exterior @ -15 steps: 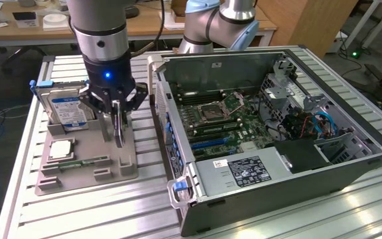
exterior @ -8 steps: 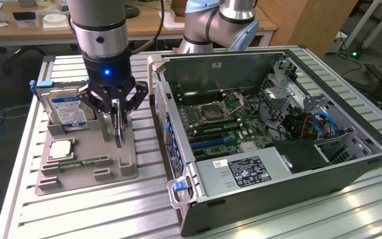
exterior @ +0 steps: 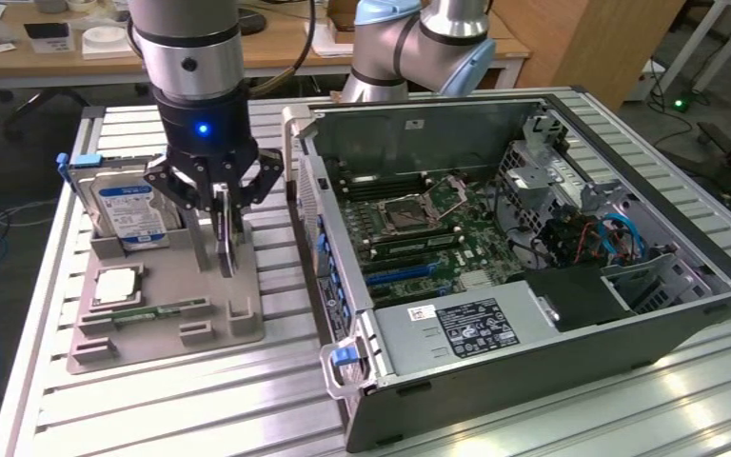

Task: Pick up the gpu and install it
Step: 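Pick up the gpu and move the gpu toward the slot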

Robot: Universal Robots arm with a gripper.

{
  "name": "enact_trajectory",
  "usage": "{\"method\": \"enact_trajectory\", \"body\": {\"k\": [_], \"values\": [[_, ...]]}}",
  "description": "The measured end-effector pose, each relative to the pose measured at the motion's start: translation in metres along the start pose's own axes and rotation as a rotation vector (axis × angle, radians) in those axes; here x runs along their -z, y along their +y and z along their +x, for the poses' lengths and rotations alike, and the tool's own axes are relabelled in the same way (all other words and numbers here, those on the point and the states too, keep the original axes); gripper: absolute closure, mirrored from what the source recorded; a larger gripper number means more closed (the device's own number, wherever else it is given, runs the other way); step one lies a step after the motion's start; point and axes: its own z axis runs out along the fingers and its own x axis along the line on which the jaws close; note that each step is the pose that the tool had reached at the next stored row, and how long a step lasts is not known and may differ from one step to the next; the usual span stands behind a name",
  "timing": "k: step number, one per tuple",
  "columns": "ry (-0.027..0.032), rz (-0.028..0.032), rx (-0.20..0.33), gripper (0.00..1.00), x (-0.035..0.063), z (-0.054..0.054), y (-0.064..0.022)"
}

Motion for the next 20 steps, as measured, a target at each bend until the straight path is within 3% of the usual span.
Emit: {"method": "enact_trajectory", "body": {"k": [9, 11, 20], "values": [[0.0002, 0.0002, 0.0, 0.72, 0.0016, 0.0, 0.0], [0.0001, 0.0001, 0.0, 0.72, 0.0085, 0.0, -0.0001], [0.0002, 0.0002, 0.0, 0.72, 0.0179, 0.0, -0.0002]]}}
